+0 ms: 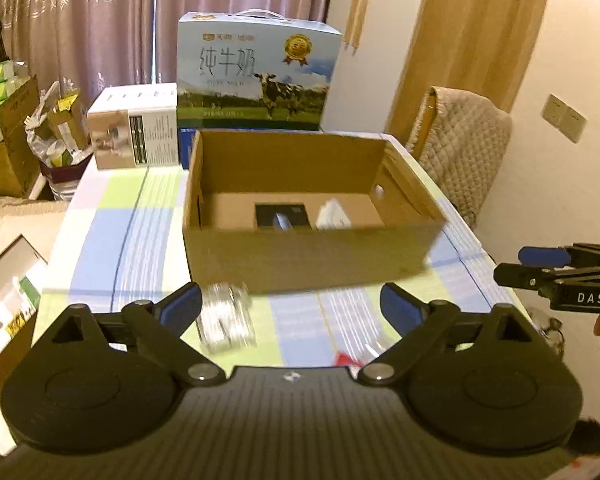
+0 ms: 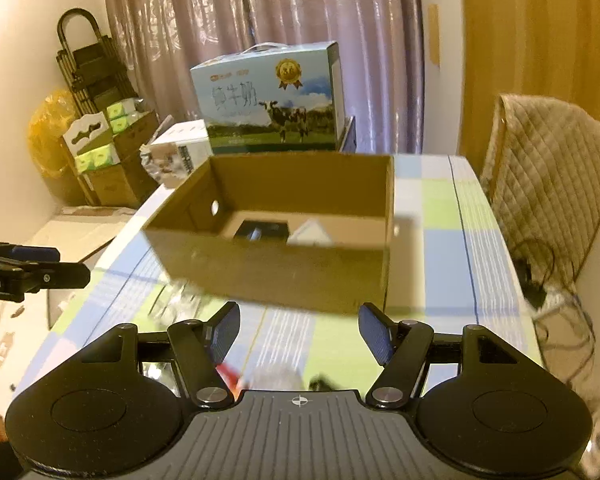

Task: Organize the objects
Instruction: 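Withdraw both tools from the cardboard box back over the table, then grasp the silver tea bag with the left tool while the right tool grasps the cotton swab bag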

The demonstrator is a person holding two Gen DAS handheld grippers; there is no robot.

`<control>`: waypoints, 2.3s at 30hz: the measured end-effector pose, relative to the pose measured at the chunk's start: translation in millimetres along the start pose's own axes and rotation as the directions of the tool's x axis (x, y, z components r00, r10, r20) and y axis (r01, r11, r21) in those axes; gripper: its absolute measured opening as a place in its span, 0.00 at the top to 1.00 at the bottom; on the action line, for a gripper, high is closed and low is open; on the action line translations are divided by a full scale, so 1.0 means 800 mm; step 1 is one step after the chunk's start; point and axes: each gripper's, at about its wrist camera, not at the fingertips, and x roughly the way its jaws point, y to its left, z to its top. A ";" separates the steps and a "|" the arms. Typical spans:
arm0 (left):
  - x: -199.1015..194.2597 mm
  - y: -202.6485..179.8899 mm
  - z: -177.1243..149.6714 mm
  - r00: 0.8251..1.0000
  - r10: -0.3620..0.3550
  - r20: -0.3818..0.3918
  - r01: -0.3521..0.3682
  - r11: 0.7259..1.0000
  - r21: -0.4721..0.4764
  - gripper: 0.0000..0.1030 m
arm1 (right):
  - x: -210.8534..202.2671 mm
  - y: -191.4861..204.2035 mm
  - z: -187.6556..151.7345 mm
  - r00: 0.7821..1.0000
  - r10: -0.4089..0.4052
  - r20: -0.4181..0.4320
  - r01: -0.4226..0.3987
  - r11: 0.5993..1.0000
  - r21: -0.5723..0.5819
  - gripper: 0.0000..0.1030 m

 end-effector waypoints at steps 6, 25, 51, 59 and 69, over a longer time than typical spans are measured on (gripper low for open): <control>-0.043 -0.017 -0.059 1.000 -0.005 -0.006 0.005 0.999 0.033 0.01 | -0.047 0.002 -0.060 1.000 0.010 -0.025 -0.008 0.998 0.056 0.39; -0.063 -0.052 -0.138 0.988 -0.115 -0.108 0.139 0.956 0.260 0.01 | -0.075 0.001 -0.140 0.990 0.016 -0.138 -0.038 0.987 -0.154 0.39; 0.097 -0.060 -0.129 0.890 -0.167 -0.424 0.443 0.533 0.721 0.09 | 0.123 0.002 -0.159 0.896 -0.016 -0.444 -0.393 0.439 -0.808 0.39; 0.149 -0.061 -0.135 0.839 -0.159 -0.521 0.528 0.472 0.706 0.17 | 0.170 0.000 -0.145 0.853 0.005 -0.522 -0.467 0.451 -0.761 0.39; 0.162 -0.051 -0.144 0.800 -0.123 -0.587 0.546 0.555 0.628 0.45 | 0.186 -0.005 -0.127 0.810 0.011 -0.586 -0.462 0.627 -0.627 0.65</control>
